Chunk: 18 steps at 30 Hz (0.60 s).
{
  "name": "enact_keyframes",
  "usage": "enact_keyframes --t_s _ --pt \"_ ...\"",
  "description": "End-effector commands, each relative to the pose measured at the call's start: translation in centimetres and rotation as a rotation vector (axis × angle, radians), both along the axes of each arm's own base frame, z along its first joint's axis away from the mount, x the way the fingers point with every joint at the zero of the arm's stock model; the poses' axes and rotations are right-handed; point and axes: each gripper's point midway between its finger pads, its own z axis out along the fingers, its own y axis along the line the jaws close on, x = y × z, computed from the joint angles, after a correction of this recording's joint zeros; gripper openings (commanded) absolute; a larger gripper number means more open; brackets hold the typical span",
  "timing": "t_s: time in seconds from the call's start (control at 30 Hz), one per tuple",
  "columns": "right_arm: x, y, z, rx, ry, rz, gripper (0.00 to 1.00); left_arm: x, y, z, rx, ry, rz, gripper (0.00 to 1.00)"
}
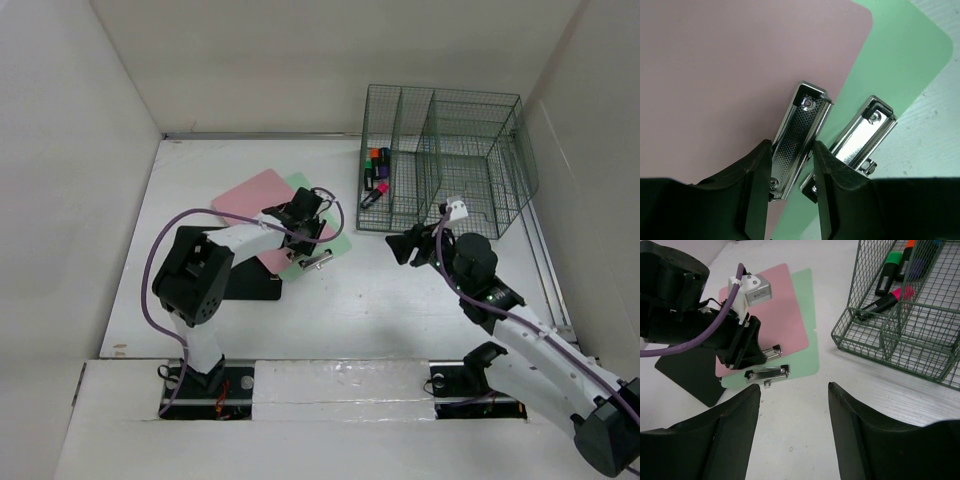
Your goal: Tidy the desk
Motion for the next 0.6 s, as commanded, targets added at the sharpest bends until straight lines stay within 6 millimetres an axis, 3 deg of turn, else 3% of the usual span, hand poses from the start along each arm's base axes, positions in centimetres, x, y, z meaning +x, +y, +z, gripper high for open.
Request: enact_keyframes --t_s 0.0,0.17,0.33,0.57 --pt "0.7 0.0 0.4 0.01 -0.012 -0.017 0.62 -1.8 0.8 1.2 0.006 0.037 0.018 0.0" --pt "1.4 0.8 -1.0 -0.007 0.03 0.005 0.66 -1.6 0.2 4.4 -0.058 -0.013 0.022 0.0" --pt "2.1 2.2 -1.4 0.025 0.078 0.034 0.79 -1.7 -0.1 6.1 -0.103 -0.04 0.024 0.0" --pt "2.3 6.4 -2.4 0.175 0.179 0.1 0.9 -2.3 -1.1 8.3 -0.193 -0.064 -0.005 0.0"
